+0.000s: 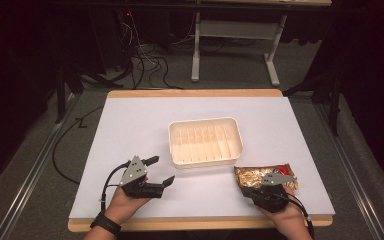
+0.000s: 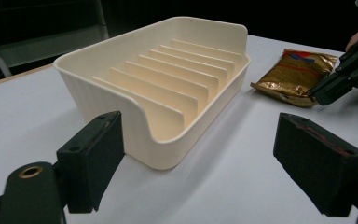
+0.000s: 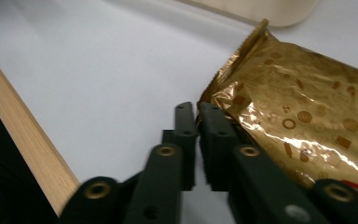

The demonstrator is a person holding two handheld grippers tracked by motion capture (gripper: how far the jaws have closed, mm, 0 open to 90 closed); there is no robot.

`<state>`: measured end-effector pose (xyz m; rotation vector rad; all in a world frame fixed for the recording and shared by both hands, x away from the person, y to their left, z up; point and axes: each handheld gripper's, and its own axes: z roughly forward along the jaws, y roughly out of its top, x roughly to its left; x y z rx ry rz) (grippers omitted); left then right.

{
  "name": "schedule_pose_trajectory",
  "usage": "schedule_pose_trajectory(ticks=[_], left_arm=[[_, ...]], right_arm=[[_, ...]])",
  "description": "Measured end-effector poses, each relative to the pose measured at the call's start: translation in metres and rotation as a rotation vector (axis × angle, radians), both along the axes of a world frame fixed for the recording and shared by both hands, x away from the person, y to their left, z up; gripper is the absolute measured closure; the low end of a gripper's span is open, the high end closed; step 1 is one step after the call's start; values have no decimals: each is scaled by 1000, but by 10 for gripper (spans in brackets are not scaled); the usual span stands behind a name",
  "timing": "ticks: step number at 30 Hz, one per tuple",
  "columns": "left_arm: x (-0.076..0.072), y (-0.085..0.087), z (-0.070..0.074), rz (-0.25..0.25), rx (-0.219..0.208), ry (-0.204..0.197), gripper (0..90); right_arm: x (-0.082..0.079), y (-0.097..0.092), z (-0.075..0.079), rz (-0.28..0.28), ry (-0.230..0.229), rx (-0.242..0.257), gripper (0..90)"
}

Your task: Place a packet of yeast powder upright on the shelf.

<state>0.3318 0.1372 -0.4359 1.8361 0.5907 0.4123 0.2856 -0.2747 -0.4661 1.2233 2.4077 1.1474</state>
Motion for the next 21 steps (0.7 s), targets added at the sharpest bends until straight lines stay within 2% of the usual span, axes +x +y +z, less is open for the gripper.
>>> schedule_pose_trajectory(ticks=[1, 6, 9, 11, 12, 13, 15, 17, 21], left_arm=[[-1, 2, 0, 2, 0, 2, 167], [-2, 7, 0, 20, -7, 2, 167], [-2, 7, 0, 21, -4, 3, 167], [-1, 5, -1, 20, -4, 4, 167], [-1, 5, -1, 20, -4, 4, 167], [0, 4, -1, 15, 1, 6, 167], [0, 3, -1, 12, 2, 4, 167], [0, 2, -1, 10, 2, 3, 168], [0, 1, -1, 7, -2, 3, 168]], right_arm=[[1, 0, 1, 1, -5, 8, 748], [3, -9, 11, -26, -39, 75, 711], [3, -19, 18, -71, -76, 114, 673], [2, -27, 20, -125, -98, 113, 643], [2, -27, 20, -125, -98, 113, 643], [3, -36, 21, -179, -111, 104, 591], [4, -45, 20, -230, -111, 93, 581], [4, -58, 18, -290, -95, 108, 560], [3, -77, 15, -371, -84, 115, 524]])
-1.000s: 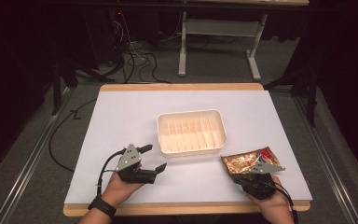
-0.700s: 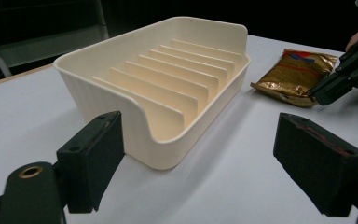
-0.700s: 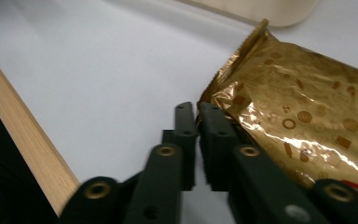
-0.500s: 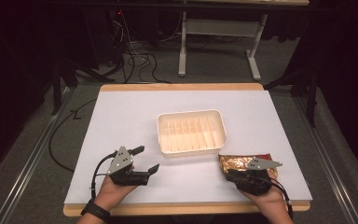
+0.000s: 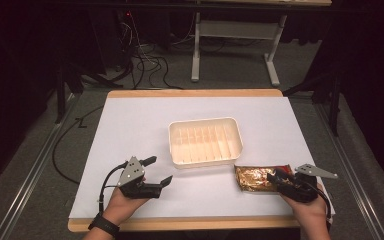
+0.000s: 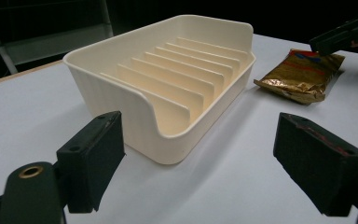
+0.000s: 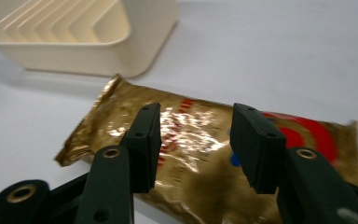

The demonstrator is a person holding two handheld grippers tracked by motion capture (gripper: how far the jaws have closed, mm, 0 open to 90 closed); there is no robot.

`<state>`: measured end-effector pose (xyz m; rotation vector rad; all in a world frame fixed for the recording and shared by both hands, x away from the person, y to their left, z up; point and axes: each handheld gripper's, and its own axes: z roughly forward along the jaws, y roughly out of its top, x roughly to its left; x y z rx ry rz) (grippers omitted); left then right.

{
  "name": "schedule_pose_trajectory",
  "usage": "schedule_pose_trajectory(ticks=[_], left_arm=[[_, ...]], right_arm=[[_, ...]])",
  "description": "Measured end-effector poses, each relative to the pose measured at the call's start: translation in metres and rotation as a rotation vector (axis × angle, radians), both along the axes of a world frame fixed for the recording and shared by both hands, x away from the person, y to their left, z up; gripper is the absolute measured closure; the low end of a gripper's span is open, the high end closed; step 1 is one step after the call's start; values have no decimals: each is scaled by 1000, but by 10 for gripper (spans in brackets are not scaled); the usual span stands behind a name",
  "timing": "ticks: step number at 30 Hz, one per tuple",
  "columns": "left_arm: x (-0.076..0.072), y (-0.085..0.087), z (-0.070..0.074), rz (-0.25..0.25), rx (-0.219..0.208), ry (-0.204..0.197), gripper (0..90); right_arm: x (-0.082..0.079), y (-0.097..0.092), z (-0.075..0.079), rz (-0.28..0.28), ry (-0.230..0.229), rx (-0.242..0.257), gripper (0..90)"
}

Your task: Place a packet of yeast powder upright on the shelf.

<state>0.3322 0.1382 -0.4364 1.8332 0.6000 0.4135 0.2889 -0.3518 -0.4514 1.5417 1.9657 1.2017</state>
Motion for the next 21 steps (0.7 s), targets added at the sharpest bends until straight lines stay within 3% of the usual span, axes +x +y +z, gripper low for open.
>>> schedule_pose_trajectory(ticks=[1, 2, 5, 8, 16, 19, 21], left_arm=[[0, 0, 0, 0, 0, 0, 167], [1, -1, 0, -2, -1, 1, 168], [1, -3, 0, -6, 1, -1, 168], [3, -6, 1, -16, -1, 0, 167], [9, -21, 0, -53, -5, 0, 168], [10, -26, 1, -68, -3, 0, 168], [12, -33, 0, -85, 0, 2, 167]], right_arm=[[0, 0, 0, 0, 0, 0, 524], [-1, -11, -1, -40, -5, 10, 511], [-2, -19, -2, -70, -8, 10, 499], [-6, -30, -5, -136, 7, 31, 469], [-18, -45, -12, -202, 42, 53, 411], [-22, -48, -15, -211, 58, 80, 401], [-26, -54, -20, -228, 88, 138, 385]])
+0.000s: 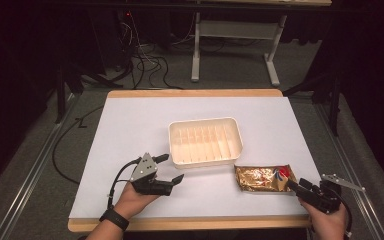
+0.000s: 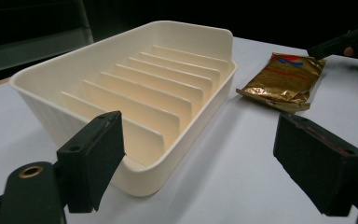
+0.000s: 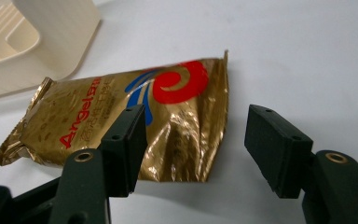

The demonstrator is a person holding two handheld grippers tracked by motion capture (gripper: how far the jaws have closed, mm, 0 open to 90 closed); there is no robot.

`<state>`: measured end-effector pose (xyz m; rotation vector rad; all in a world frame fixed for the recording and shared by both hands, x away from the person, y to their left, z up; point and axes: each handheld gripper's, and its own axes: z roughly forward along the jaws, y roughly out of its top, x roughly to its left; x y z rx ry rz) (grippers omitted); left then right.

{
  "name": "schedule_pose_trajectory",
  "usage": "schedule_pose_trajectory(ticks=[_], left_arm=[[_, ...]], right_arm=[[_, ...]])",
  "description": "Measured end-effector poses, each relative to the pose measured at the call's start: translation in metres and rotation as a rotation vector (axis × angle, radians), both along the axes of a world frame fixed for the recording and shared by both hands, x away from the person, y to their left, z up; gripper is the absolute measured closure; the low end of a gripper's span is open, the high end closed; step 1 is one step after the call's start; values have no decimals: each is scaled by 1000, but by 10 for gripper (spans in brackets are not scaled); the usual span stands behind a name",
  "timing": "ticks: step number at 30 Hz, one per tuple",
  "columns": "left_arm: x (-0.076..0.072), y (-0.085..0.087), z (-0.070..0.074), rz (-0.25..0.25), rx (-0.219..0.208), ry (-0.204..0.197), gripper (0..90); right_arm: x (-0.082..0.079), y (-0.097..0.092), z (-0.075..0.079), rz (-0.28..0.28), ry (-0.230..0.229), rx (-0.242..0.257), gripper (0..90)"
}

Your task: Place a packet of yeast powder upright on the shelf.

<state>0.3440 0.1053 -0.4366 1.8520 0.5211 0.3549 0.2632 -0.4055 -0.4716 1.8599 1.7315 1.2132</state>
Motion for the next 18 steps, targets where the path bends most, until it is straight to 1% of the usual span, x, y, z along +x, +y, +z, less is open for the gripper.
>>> schedule_pose_trajectory(ticks=[1, 2, 4, 7, 8, 9, 10, 14, 16, 18], left_arm=[[1, -2, 0, -8, 2, 1, 168], [1, -2, 0, -8, 2, 1, 167], [2, -7, 0, -18, 5, 0, 168], [2, -8, 0, -25, 9, 1, 168], [2, -8, 0, -27, 9, 2, 168], [2, -8, -1, -27, 11, 3, 168], [2, -8, -1, -26, 13, 3, 168], [1, -6, 0, -22, 14, 0, 168], [0, -5, -1, -20, 16, 0, 168], [0, -5, -1, -20, 16, 1, 168]], right_arm=[[-1, -1, -1, -2, 8, 18, 385], [-1, -1, -1, -2, 8, 18, 385], [-3, -6, -6, -7, 21, 55, 385], [-4, -6, -7, -3, 22, 64, 386], [-4, -6, -8, 3, 21, 97, 393], [-4, -6, -8, 3, 21, 97, 393], [-3, -5, -9, 8, 19, 120, 395], [1, -4, -14, 22, 27, 237, 437], [2, -5, -15, 25, 25, 262, 469], [3, -5, -17, 27, 34, 279, 526]])
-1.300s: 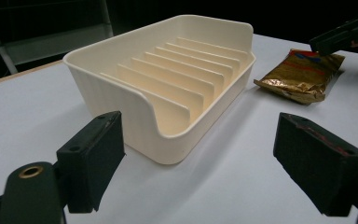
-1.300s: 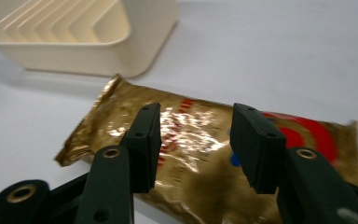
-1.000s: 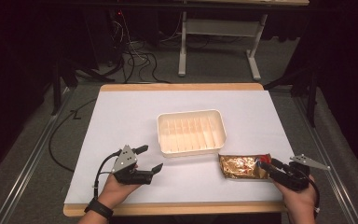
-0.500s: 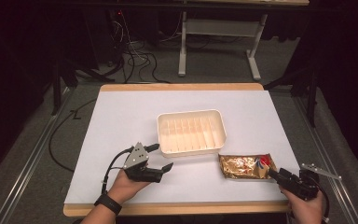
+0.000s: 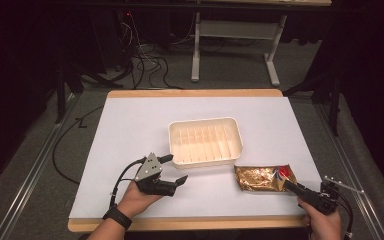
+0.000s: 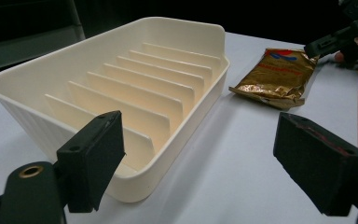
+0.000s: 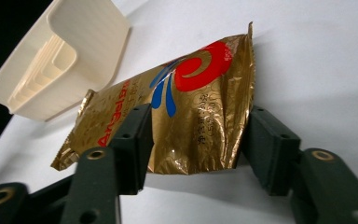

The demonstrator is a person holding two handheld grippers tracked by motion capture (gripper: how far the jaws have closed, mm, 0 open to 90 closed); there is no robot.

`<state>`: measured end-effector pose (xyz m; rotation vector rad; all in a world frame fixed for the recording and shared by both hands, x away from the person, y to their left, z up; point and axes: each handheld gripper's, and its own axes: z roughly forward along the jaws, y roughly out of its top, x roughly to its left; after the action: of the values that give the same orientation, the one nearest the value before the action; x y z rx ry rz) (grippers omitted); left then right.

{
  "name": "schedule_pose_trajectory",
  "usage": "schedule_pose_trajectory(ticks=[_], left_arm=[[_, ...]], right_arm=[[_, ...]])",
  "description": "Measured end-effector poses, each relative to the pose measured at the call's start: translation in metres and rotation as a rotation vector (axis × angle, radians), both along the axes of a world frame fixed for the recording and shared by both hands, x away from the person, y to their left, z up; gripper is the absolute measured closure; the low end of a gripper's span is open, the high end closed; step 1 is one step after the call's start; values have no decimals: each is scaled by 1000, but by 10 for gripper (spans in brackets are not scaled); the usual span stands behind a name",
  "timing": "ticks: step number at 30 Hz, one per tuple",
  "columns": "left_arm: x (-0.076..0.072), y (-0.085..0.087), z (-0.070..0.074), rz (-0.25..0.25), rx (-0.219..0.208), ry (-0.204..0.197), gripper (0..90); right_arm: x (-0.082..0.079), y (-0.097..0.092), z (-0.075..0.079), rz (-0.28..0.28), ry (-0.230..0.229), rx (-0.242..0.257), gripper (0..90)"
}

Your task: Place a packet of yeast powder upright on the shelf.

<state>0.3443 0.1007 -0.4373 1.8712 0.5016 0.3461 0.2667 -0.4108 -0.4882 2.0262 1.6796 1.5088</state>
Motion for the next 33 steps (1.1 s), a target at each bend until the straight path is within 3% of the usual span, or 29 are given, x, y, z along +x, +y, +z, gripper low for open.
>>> schedule_pose_trajectory(ticks=[4, 10, 15, 19, 33], left_arm=[[0, 1, 0, 1, 1, 0, 168], [-1, 0, -1, 0, 4, -1, 168], [-1, 1, -1, 2, 3, -1, 168], [-1, 3, -1, 6, 3, -2, 168], [-12, 27, -1, 73, 4, -8, 168]], right_arm=[[0, -3, 1, -10, -16, 36, 653], [-1, -3, 7, -9, -49, 4, 855], [-1, 3, 19, 10, -108, -58, 883], [-2, 7, 29, 17, -158, -78, 887], [12, 17, 58, 51, -297, -94, 889]])
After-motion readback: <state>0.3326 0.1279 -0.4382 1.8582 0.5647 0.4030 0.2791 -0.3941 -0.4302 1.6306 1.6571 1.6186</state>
